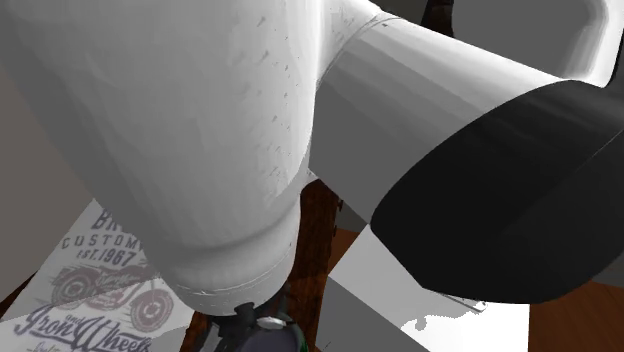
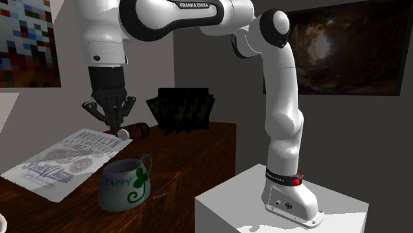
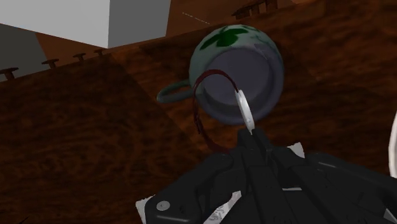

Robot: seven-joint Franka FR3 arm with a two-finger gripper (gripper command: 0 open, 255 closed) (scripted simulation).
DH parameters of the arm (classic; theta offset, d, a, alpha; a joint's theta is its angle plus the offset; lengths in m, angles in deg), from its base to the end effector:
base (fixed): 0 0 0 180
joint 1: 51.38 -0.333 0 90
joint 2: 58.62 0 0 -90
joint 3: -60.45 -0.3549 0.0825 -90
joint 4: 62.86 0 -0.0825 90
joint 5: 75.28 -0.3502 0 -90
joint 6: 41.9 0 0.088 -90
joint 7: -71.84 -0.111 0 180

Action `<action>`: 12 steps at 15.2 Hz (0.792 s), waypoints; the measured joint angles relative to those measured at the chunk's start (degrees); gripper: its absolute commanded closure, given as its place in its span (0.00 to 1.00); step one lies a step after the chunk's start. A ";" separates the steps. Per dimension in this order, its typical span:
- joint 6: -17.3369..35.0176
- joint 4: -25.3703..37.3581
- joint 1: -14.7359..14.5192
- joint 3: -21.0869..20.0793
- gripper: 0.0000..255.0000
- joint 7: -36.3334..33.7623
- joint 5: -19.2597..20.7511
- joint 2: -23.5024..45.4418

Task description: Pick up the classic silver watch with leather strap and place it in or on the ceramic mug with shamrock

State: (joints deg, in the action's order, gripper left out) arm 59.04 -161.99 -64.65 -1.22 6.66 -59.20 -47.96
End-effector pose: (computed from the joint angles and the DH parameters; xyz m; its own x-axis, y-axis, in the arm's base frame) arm 0.2084 0.5191 0.5534 0.9704 0.2295 0.0752 0.2220 -0.9703 0.0957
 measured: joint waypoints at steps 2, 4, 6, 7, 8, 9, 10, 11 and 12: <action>1.37 -1.28 -0.12 0.09 1.00 -0.50 0.36 0.31; 2.68 -2.44 -0.20 0.25 1.00 -0.89 0.79 0.70; 4.11 -3.87 -0.18 0.31 1.00 -1.27 0.99 0.81; 4.87 -4.51 -0.30 0.44 1.00 -1.58 1.35 1.14; 5.46 -5.04 -0.31 0.52 1.00 -1.74 1.54 1.29; 6.07 -5.57 -0.33 0.63 1.00 -1.89 1.77 1.49; 6.65 -5.96 -0.56 0.80 1.00 -2.26 2.22 1.95; 7.45 -6.64 -0.73 0.93 1.00 -2.65 2.60 2.28; 7.96 -7.10 -0.71 1.03 1.00 -2.74 2.79 2.42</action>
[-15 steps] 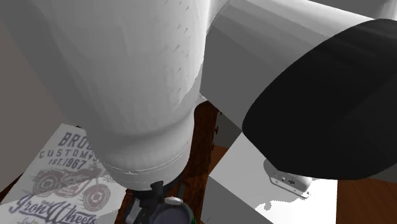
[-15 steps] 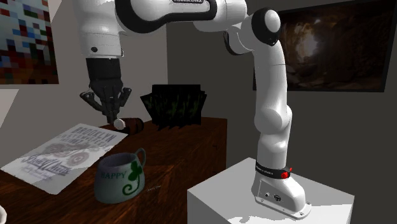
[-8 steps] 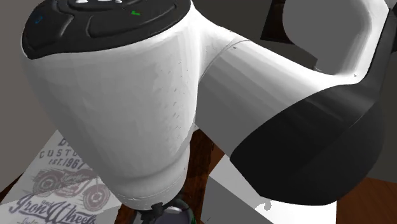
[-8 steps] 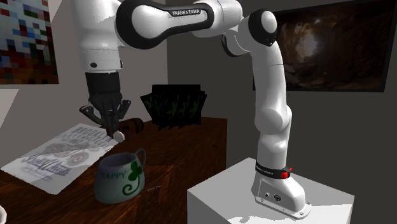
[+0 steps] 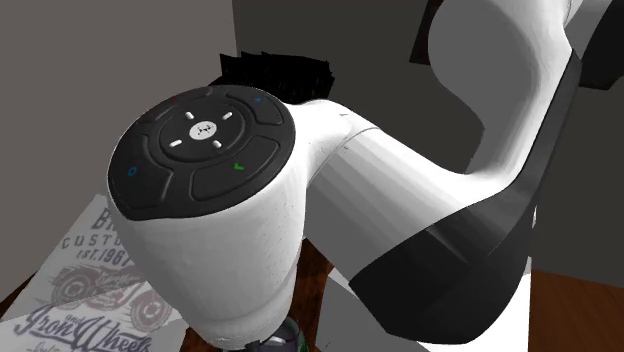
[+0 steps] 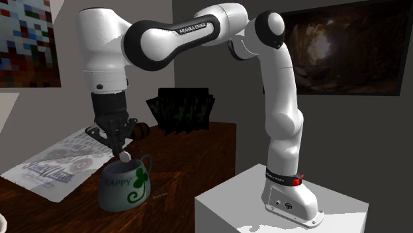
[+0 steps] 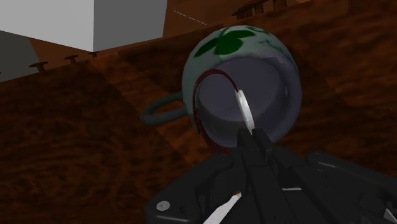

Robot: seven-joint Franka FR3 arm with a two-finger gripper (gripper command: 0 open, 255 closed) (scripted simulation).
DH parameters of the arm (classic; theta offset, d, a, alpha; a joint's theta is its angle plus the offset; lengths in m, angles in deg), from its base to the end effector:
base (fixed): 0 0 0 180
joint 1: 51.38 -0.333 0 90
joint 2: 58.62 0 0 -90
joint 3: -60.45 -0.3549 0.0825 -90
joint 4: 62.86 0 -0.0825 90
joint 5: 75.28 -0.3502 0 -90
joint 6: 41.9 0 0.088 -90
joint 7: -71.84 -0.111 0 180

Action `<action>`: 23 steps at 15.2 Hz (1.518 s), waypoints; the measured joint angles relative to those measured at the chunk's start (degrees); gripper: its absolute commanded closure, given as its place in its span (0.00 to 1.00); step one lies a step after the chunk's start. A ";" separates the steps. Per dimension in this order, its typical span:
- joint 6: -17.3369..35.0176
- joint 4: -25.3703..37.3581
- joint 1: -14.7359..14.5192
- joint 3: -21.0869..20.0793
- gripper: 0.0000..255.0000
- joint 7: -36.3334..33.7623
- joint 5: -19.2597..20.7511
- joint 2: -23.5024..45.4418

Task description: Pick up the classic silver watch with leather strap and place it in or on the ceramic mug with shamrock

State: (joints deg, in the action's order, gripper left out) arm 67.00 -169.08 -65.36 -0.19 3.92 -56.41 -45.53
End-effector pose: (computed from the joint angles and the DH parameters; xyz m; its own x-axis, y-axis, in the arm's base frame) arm 0.2102 0.5213 0.4960 0.9705 0.2293 0.0752 0.2218 -0.9704 0.0957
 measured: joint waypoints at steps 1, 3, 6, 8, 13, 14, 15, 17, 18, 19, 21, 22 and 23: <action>0.31 -0.22 -0.07 0.09 1.00 -0.14 0.21 0.20; 0.52 -0.40 -0.09 0.13 1.00 -0.22 0.29 0.26; 0.60 -0.48 -0.07 0.12 1.00 -0.22 0.28 0.24; 0.60 -0.48 -0.07 0.12 0.00 -0.22 0.28 0.24; 0.60 -0.48 -0.07 0.12 0.00 -0.22 0.28 0.24; -0.03 -0.15 0.27 -0.17 0.00 0.22 -0.37 -0.45; -1.26 1.06 0.13 -0.33 0.00 0.39 -0.64 -0.61; -4.18 3.53 0.53 -0.86 0.00 1.47 -1.96 -1.83; -5.01 4.41 0.31 -0.90 0.00 1.46 -1.93 -1.70; -5.48 4.97 0.02 -0.88 0.00 1.28 -1.74 -1.42; -5.89 5.38 -0.14 -0.91 0.00 1.20 -1.72 -1.34; -5.95 5.42 -0.15 -0.92 0.00 1.20 -1.73 -1.35; -5.97 5.43 -0.15 -0.93 0.00 1.20 -1.75 -1.37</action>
State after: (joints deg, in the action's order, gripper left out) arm 61.03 -163.65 -65.50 -1.12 5.12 -58.17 -46.91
